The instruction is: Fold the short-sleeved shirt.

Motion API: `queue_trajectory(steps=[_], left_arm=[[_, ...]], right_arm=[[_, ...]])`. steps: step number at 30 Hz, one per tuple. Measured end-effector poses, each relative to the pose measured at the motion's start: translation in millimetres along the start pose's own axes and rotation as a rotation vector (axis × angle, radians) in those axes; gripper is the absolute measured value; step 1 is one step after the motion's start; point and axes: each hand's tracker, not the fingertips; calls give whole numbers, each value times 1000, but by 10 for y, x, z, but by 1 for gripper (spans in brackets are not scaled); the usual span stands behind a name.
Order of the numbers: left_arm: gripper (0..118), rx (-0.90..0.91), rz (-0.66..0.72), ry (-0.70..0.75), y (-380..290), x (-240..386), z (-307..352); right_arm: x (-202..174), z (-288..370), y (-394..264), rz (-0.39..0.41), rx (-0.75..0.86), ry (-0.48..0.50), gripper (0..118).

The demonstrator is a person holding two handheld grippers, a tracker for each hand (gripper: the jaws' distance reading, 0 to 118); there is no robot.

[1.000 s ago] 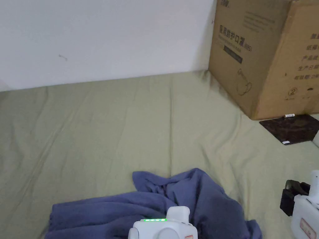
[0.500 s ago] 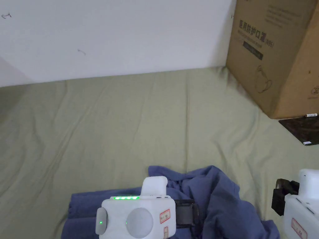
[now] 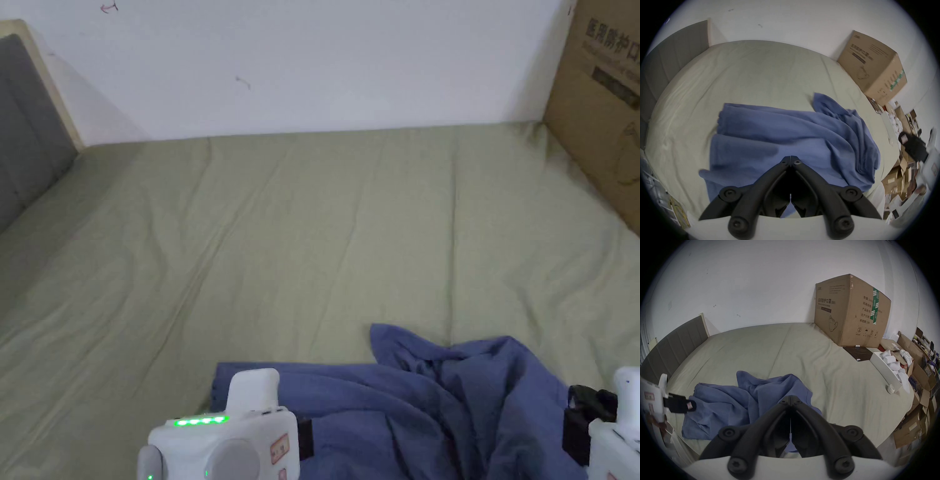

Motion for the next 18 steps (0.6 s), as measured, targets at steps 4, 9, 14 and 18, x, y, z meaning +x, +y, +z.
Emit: queue_trajectory(steps=[4,9,14,18], left_arm=[[54,-1,31,39,433,-294,5],[82,-25,41,108,1111,-701,-244],[107,-171,62,168,1449,-974,-801],[98,-249,83,182,1337,-1059,-1175]], right_arm=[[-55,-75,17,13,-18,8,0],[-91,-164,10,20,-37,12,0],[-140,-229,-31,40,-69,12,0],[-122,-296,-63,37,-94,7,0]])
